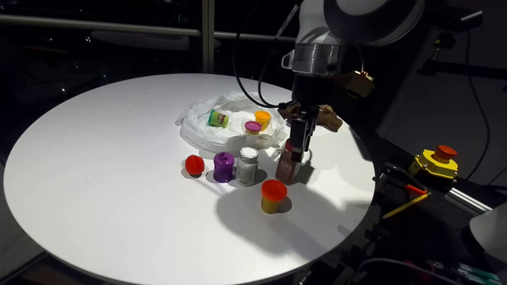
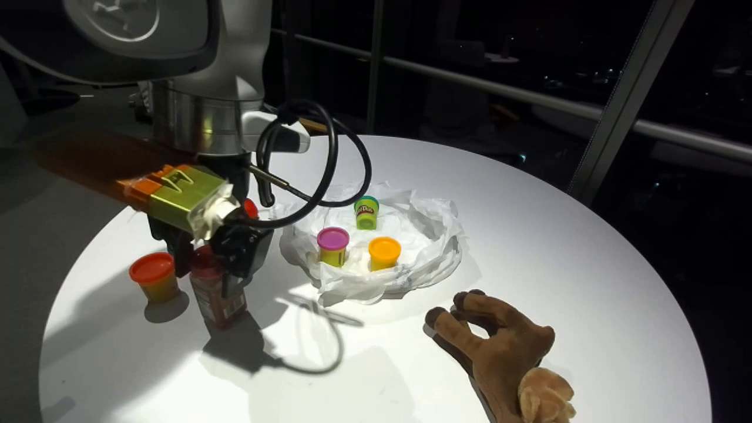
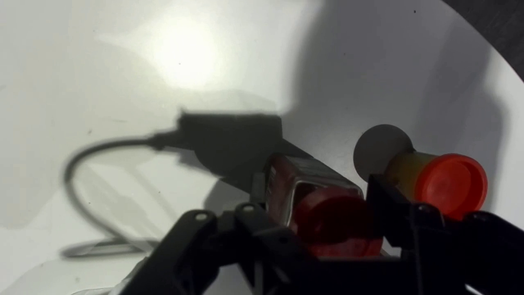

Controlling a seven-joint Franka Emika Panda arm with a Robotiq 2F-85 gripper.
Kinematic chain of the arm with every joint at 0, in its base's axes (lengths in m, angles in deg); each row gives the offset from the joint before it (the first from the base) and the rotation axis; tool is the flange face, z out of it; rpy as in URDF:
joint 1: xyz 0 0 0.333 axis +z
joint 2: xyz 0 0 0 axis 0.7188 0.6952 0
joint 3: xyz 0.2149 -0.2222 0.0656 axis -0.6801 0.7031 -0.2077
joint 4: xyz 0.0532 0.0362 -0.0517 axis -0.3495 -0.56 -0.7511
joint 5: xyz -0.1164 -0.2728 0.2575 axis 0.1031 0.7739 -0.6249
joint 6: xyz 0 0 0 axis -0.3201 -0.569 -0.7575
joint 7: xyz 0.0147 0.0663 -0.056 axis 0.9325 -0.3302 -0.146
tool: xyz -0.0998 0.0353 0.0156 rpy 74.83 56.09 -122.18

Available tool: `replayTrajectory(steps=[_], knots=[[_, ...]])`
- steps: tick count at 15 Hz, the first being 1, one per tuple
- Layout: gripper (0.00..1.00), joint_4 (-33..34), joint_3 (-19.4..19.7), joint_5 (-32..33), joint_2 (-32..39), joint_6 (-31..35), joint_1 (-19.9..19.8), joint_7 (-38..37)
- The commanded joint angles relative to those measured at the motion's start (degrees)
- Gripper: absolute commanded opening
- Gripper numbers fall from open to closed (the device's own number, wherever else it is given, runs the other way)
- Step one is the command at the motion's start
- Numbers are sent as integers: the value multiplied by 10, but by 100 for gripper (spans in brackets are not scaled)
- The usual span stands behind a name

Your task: Put all the contents that are on the table in the white plastic bag

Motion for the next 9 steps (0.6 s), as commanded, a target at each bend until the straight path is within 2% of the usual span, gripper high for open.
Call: replayTrajectory(steps=[1, 3, 7, 9], knots=[[35, -14, -9, -7, -20, 18, -4, 10], [26, -18, -8, 1, -34, 27, -1, 4], [25, -23, -5, 18, -49, 42, 3, -8], [25, -20, -2, 54, -71, 28, 12, -44]])
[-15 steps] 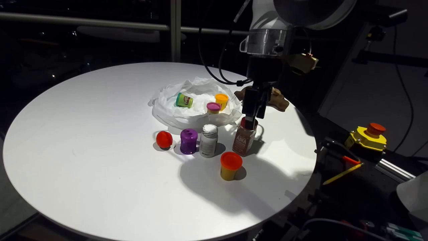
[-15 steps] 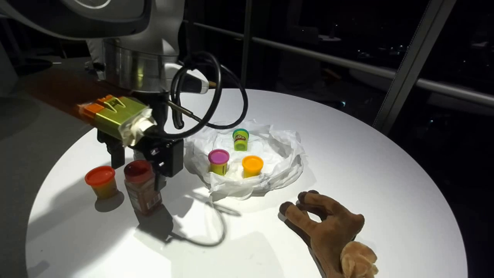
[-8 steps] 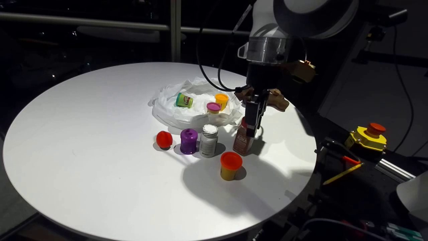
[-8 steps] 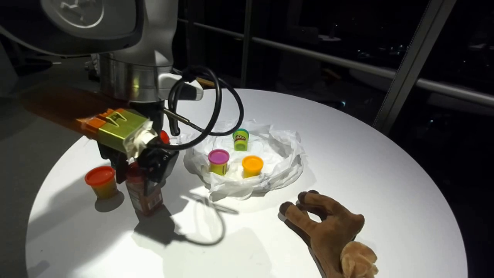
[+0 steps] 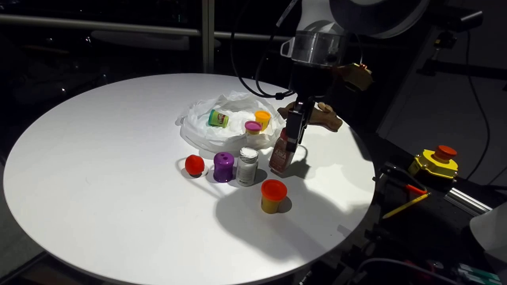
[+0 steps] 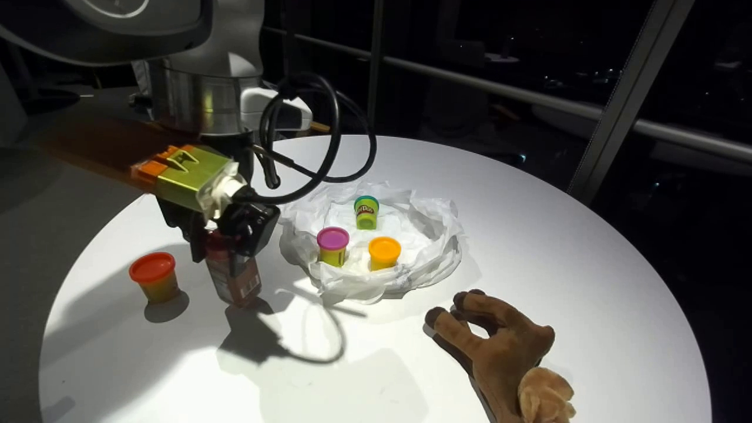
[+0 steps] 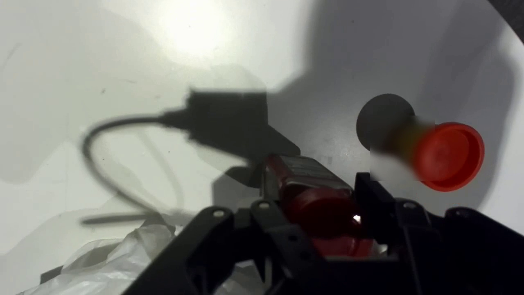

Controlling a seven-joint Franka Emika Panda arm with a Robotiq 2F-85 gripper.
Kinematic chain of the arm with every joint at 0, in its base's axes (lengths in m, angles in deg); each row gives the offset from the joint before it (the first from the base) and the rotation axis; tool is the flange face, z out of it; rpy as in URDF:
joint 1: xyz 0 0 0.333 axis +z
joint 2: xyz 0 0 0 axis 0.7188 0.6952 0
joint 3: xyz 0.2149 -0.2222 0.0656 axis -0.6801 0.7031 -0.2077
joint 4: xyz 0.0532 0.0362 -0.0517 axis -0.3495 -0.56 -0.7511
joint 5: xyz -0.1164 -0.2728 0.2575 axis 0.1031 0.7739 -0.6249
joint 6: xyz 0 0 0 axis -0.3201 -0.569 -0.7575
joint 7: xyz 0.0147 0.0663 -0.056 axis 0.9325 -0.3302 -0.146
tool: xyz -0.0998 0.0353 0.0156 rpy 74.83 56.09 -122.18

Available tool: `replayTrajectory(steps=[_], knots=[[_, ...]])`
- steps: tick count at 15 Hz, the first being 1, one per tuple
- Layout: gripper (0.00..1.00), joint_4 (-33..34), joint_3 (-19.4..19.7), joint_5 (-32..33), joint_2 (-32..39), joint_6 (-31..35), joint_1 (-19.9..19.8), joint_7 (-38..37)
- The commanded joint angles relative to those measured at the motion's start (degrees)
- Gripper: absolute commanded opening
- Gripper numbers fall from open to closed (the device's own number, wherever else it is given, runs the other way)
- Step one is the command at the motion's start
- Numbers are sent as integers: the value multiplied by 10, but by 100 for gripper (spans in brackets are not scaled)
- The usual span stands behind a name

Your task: Put all the contents that are on the table in the white plastic bag

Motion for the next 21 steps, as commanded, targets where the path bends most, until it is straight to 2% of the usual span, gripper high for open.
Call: replayTrajectory(steps=[1, 5, 10, 16, 21], knots=[[26, -9, 1, 69, -63, -19, 18, -72], [26, 49, -10, 136, -84, -84, 35, -151], [26, 184, -8, 177, -8, -124, 32, -192], [25, 324, 11, 144, 121, -181, 25, -166], [26, 378, 18, 132, 187, -175, 16, -157]])
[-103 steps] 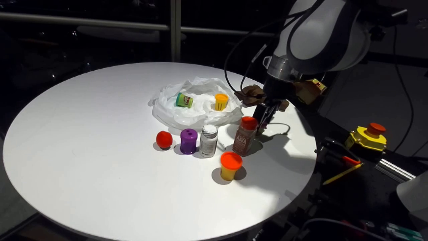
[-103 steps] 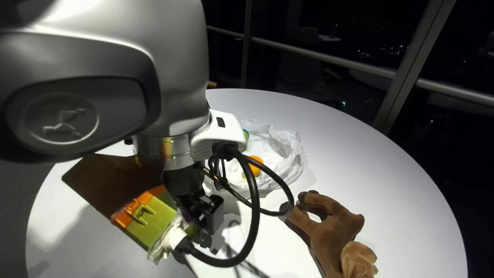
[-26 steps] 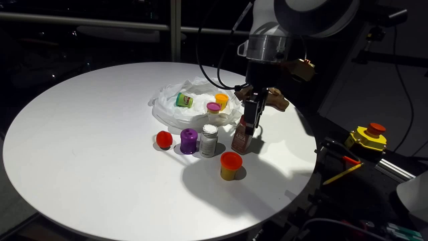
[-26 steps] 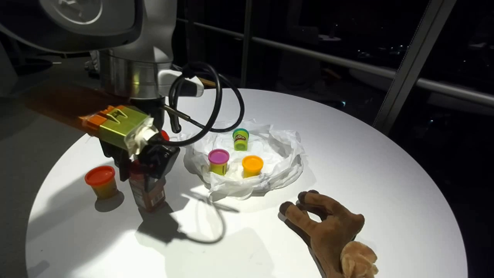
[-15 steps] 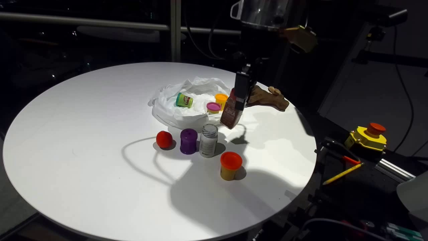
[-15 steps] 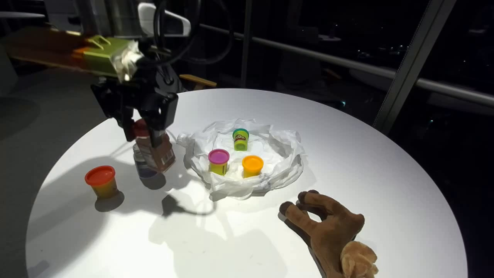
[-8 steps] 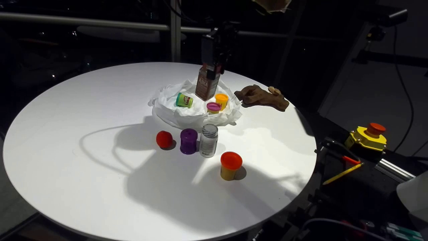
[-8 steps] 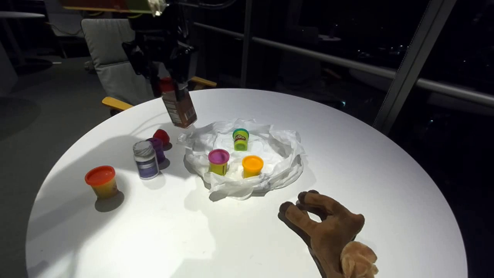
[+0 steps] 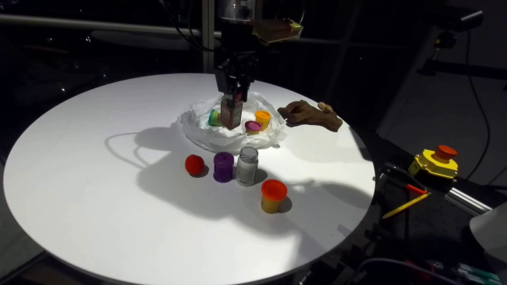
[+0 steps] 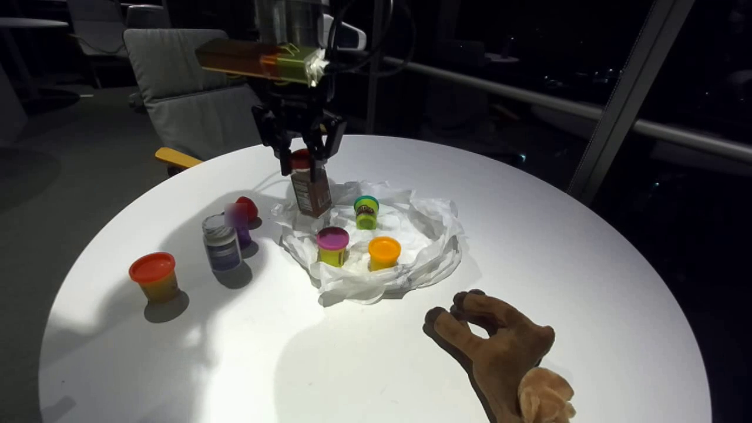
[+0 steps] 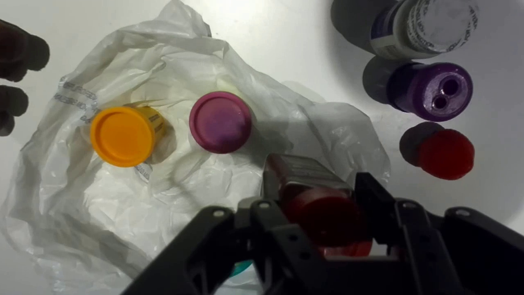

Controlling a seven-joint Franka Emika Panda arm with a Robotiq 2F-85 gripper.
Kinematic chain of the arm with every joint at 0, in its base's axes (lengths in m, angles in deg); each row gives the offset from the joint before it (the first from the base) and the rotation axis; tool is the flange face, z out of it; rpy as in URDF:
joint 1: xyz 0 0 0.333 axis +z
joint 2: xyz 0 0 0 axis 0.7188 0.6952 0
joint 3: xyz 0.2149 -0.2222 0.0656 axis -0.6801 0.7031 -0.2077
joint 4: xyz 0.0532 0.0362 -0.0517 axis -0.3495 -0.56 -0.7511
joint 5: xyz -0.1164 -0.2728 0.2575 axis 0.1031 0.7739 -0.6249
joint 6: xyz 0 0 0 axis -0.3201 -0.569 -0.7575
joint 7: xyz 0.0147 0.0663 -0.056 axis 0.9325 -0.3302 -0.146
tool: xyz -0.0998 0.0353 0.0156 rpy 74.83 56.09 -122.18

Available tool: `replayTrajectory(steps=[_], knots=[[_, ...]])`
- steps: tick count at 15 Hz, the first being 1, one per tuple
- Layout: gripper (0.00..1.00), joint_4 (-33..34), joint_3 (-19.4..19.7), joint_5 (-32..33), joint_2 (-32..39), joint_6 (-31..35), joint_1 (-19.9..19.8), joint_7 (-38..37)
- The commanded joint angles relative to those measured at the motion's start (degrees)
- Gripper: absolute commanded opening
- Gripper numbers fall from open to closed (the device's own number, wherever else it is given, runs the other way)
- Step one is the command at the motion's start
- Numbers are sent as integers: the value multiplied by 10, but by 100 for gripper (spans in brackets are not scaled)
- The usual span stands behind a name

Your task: Put all the contents that are on the table in the white plastic bag

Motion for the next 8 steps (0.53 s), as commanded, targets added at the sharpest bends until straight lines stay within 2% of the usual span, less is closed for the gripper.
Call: replayTrajectory(steps=[1, 8], knots=[[25, 56, 1, -25, 45, -13, -8, 22], [25, 69, -13, -91, 78, -19, -34, 72]])
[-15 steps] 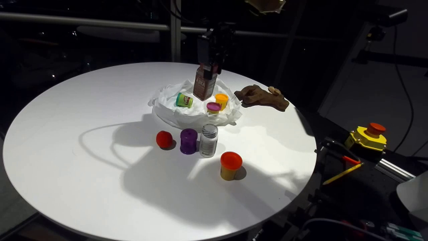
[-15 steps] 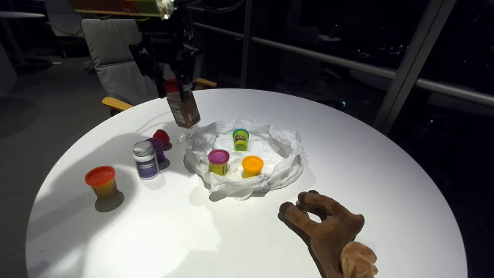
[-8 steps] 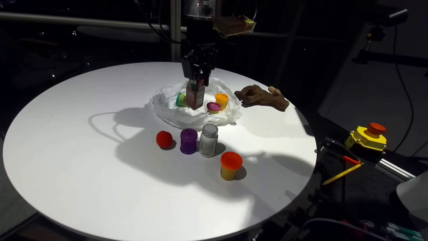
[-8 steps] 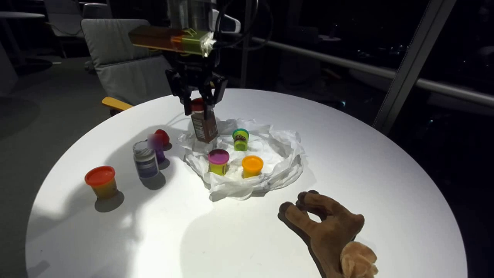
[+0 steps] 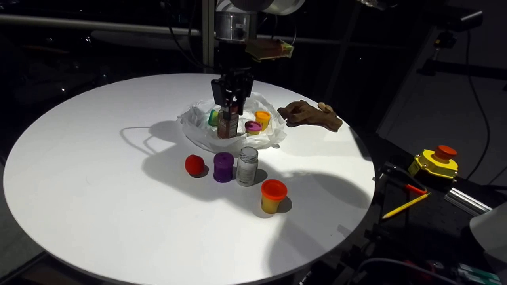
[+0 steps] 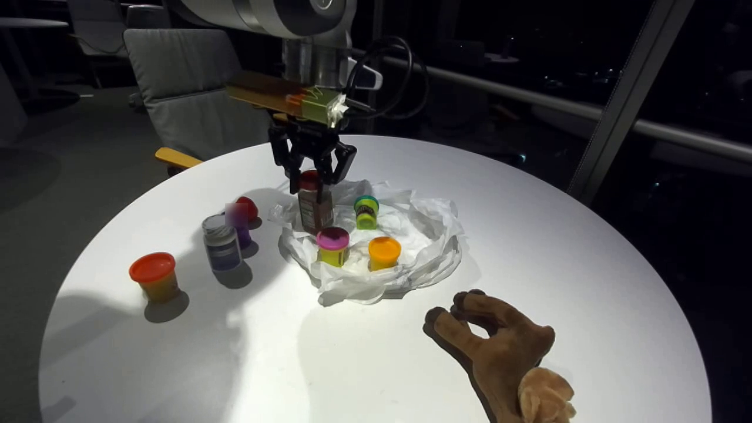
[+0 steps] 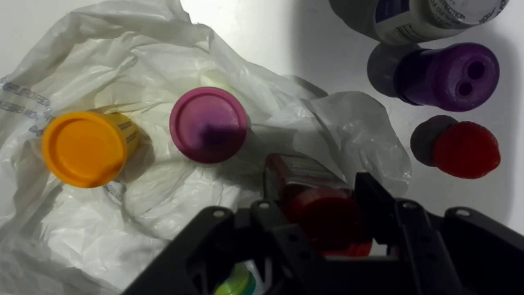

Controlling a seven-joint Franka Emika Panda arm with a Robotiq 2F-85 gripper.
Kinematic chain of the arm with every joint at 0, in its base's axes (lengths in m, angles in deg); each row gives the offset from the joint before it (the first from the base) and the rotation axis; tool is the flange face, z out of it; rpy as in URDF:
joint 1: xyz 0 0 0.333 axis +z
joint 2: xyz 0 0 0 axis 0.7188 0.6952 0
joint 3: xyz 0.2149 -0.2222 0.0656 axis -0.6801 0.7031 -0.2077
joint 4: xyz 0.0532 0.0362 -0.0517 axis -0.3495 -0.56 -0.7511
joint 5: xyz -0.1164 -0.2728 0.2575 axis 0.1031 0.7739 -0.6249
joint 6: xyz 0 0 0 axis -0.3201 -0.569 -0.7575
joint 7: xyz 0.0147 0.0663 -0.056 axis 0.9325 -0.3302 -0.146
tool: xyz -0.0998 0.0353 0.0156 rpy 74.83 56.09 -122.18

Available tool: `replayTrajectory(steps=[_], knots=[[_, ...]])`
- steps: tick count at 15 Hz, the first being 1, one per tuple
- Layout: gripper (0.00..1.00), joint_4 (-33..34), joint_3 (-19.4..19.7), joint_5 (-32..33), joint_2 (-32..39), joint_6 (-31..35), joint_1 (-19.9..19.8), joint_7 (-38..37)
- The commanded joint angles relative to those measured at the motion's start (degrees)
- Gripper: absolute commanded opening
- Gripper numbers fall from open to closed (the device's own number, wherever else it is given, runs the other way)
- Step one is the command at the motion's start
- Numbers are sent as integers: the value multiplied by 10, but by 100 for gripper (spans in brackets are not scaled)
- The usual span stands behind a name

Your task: Put all the contents that are on the table in the white plastic bag

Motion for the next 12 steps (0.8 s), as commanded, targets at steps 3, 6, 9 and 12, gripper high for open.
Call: replayTrajectory(steps=[3, 6, 9, 12], knots=[[75, 20, -11, -41, 7, -20, -17, 33], [89, 0, -11, -34, -31, -11, -3, 17], [100, -40, -22, -37, -92, 2, 13, -1], [100, -99, -36, -45, -151, 7, 29, -21]])
